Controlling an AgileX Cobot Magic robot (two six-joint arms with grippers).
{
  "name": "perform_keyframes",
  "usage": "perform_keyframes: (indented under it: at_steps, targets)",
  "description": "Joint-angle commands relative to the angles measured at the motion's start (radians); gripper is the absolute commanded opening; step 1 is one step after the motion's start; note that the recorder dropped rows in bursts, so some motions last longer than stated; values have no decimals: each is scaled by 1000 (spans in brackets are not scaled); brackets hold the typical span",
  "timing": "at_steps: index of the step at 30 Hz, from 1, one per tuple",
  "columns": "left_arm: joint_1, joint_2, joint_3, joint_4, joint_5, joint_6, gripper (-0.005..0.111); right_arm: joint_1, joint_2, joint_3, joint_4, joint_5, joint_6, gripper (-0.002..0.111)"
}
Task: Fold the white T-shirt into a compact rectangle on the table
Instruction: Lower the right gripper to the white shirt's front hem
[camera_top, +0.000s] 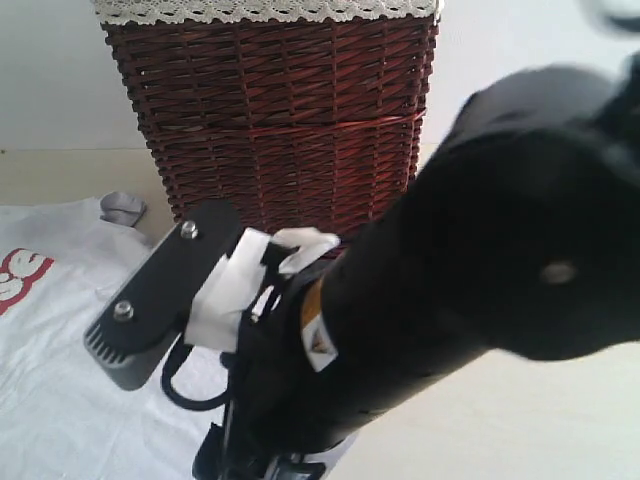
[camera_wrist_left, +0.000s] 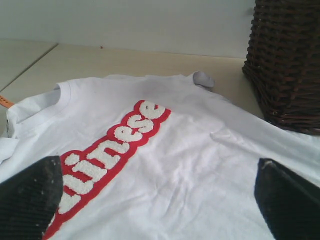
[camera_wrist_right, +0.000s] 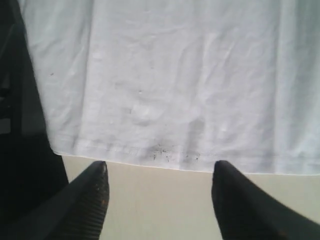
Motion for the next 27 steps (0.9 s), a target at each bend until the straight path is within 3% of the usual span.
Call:
perform_keyframes:
  at_steps: [1,7,14,19,27]
  targets:
    - [-6,-5,-1,-5,-5,4,105,-3,136,-16,-2,-79,-7,39]
    - [-6,-5,-1,-5,-5,4,105,-3,300,-38,-58,-122,-7,-1]
    - [-6,-5,-1,-5,-5,4,105,-26,429,-38,-281,-151,177,0]
    - [-6,-5,-1,-5,-5,4,105,-46,452,-38,-291,-134,174,0]
    - [-6,-5,-1,-5,-5,4,105,-46,459,-36,-393,53,177,0]
